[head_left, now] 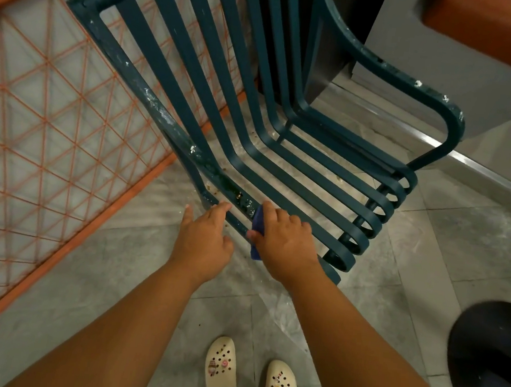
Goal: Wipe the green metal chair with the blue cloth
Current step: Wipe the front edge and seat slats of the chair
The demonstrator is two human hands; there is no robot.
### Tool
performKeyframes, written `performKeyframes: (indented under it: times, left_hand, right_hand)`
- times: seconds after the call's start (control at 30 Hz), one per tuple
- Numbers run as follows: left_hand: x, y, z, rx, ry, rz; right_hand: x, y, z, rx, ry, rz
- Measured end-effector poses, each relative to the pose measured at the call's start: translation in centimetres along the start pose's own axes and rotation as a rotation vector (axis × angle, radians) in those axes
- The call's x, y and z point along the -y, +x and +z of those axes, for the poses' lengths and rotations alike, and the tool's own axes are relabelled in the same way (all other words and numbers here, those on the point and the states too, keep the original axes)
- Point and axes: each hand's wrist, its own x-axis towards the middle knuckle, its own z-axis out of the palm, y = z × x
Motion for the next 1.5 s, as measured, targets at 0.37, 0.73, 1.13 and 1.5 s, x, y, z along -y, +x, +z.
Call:
performKeyframes:
  times: [0.37, 0.73, 1.13, 1.5]
  left_hand:
    - [0.3, 0.1, -0.2, 0.002, -0.087, -0.046]
    - [1.3, 1.1, -0.1, 0.004, -0.038, -0.037]
    - [1.7, 1.7, -0.6, 0.012, -0.041, -0.052]
    - [1.6, 2.3, -0.8, 0.008, -0.038, -0.059]
  right_hand:
    - [-2.0, 2.5, -0.7, 0.192, 0.336, 0.135]
    - [3.0, 1.5, 0.8, -0.238, 0.439, 0.119]
    - [4.1, 3.0, 1.4, 0.008, 0.095, 0.172]
    - [2.6, 2.6, 0.6, 0.025, 0.051, 0.023]
